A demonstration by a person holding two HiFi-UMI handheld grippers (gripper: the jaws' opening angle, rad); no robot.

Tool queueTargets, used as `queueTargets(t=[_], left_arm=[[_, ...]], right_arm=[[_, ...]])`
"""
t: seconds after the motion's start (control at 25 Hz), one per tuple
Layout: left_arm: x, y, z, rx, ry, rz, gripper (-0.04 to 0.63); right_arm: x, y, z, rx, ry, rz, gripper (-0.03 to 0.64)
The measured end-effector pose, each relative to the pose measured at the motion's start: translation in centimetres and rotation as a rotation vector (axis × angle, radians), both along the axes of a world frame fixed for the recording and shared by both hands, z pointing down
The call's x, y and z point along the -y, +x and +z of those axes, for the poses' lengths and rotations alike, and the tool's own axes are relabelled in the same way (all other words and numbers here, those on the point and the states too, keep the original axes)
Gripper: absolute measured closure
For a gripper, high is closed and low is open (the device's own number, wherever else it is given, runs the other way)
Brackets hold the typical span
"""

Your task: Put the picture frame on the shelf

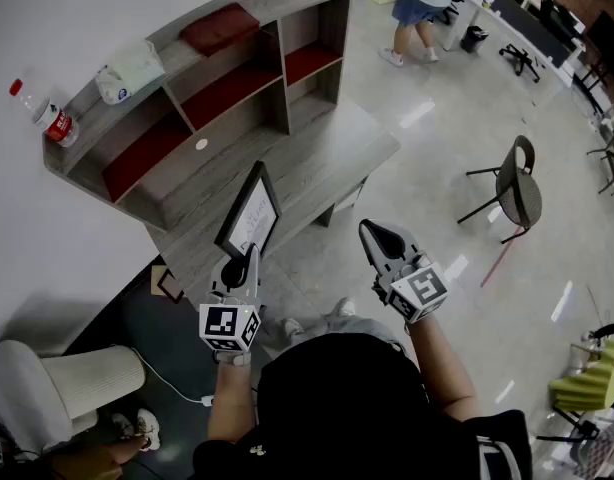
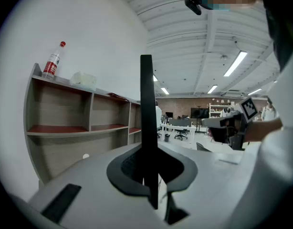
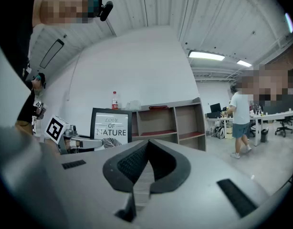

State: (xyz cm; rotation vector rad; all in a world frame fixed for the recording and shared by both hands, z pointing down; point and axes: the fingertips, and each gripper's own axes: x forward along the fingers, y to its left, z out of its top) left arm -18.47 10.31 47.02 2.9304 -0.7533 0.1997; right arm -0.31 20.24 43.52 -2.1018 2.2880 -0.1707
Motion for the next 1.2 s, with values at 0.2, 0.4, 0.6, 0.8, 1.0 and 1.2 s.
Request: queueTargets(t=[0.2,0.4,0.6,0.8,1.0,1.2], left_arm=[[-0.2,1.6,0.5,0.011,-0.008,-0.013,0.563],[-0.4,3.9,0.9,0.024,-0.012,-0.021,0.563],[-0.1,6.5,1.5,0.036,-0.026,-0.041,0.563],[-0.1,9.3,2.0,0.063,-0.032,-0.064,0.563],[-0.2,11.6,2.2,0.078,-0.033,-0.094,0.563],[0.7,13.0,2.5,0.09,-0.039,-0.113,0.563]], right_arm=[[-0.2,2.0,0.1,0.012,0.003,-0.004,0.621],[-0.5,4.2,-0.1,0.034,0.029,-0.017,0.62],[-0.6,7.4,0.5,0.044,0.028,-0.021,0.62],[-0.7,10.7,0.6,0.084,0.021,-0.014,0.621],[-0.7,13.4,1.9,0.075,0.011,-0.046,0.62],[0.7,14.9,2.8,0.09,-0.002,-0.066,0.62]])
